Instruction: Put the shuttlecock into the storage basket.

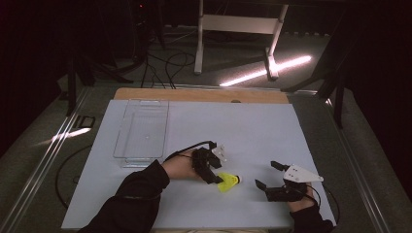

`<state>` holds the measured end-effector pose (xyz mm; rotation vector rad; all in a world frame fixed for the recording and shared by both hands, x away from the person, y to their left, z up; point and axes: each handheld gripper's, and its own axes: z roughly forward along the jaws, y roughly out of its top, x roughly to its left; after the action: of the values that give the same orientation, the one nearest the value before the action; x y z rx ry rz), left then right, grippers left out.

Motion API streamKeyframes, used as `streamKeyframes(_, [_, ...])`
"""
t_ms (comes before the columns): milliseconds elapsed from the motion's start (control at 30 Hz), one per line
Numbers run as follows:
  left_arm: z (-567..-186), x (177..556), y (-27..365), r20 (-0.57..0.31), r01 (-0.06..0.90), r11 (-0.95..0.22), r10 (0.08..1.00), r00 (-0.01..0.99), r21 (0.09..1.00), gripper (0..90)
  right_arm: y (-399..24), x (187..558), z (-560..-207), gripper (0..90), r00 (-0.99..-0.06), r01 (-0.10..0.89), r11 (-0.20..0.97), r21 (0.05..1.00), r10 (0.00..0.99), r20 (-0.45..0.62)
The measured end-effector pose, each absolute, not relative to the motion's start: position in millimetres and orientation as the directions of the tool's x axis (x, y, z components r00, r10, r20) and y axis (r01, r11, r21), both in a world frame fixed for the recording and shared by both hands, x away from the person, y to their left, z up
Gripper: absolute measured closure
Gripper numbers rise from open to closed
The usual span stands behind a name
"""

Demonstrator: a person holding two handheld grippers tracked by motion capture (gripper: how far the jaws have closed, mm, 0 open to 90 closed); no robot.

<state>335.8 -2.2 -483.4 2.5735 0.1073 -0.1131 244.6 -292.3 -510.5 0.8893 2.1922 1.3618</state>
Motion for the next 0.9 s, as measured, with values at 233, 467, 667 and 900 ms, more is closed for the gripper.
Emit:
streamKeyframes(233, [-488.7,338.3,-5.8,-0.107,0.095,-0.851,0.046,0.993,0.516,58.8,-292.7,244.9,-510.7,10.2,-0.715,0.299,0.323,0.898,0.699,-0.013])
streamKeyframes(467, [-494.6,340.4,-11.9,-0.117,0.095,-0.859,0.041,0.992,0.502,62.7,-292.6,244.8,-510.7,10.2,-0.716,0.298,0.326,0.897,0.698,-0.017])
streamKeyframes(667, [-498.5,340.7,-16.3,-0.124,0.095,-0.863,0.038,0.992,0.496,66.9,-292.3,244.7,-510.6,10.2,-0.715,0.301,0.33,0.894,0.699,-0.017])
streamKeyframes(900, [-502.3,340.7,-20.5,-0.117,0.095,-0.868,0.043,0.992,0.487,76.4,-292.2,245.0,-510.9,10.2,-0.717,0.3,0.332,0.894,0.697,-0.018])
